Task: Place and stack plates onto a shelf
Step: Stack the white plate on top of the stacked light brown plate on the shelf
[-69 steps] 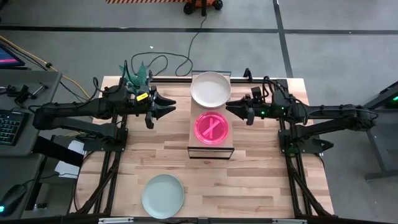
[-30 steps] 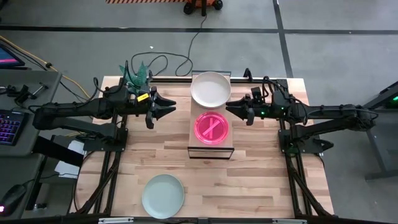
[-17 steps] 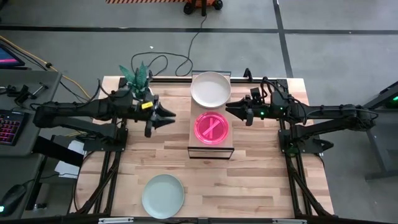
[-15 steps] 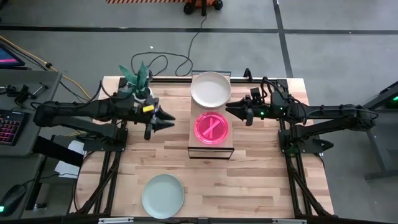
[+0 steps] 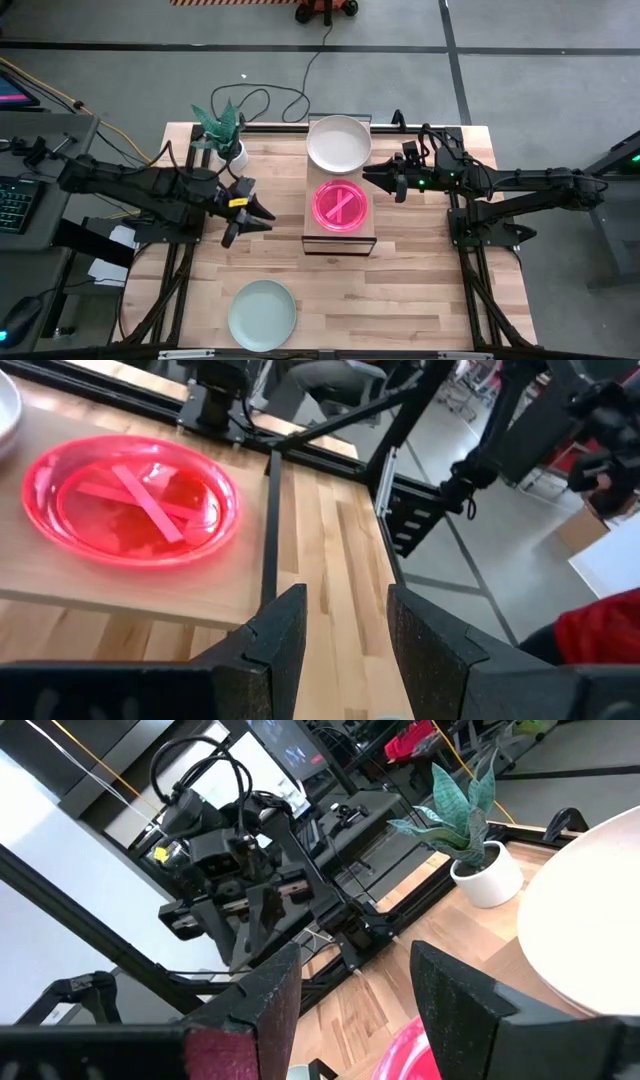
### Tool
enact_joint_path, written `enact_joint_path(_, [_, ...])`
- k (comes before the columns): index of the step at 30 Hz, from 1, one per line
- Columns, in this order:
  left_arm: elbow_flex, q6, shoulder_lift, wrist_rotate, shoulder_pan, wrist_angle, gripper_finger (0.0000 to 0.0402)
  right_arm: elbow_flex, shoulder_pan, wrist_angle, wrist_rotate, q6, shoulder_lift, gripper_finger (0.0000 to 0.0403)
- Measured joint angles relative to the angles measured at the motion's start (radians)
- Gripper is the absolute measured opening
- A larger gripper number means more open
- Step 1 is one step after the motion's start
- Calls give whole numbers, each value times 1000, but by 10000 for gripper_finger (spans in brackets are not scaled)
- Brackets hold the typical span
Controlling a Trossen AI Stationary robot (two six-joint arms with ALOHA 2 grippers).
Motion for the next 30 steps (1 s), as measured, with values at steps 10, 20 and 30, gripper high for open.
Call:
enact_joint_path(10, [0, -25, 6, -56, -48, -39, 129, 0, 0, -15, -19, 0, 0, 171])
enact_joint_path(20, [0, 55, 147, -10, -107, -77, 129, 0, 0, -22, -19, 1, 0, 171])
enact_joint_path(30, [-76, 82, 389, 123, -233, -58, 129, 0, 0, -59, -23, 1, 0, 171])
